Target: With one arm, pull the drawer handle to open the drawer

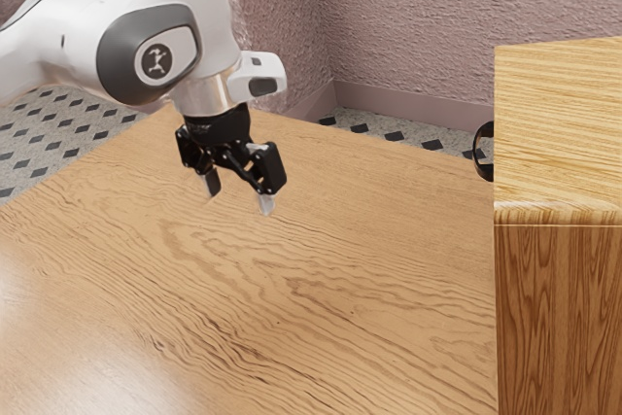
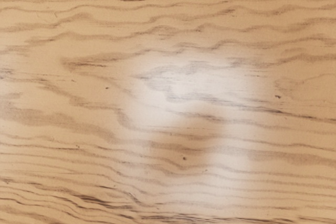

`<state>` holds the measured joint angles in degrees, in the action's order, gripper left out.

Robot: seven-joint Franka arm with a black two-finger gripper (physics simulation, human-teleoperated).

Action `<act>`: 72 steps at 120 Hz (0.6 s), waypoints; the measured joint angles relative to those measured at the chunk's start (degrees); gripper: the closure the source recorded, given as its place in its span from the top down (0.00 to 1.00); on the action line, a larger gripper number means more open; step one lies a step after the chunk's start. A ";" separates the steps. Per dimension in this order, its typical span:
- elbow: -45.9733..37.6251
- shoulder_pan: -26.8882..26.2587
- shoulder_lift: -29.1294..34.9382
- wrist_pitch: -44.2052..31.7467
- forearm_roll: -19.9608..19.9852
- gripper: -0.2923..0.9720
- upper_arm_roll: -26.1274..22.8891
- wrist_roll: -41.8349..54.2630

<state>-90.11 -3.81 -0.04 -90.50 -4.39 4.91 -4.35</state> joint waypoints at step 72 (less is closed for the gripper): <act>-12.92 -8.41 13.87 -24.68 35.21 0.77 6.65 -2.14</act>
<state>-103.03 -12.22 13.83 -115.18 30.82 11.56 -6.49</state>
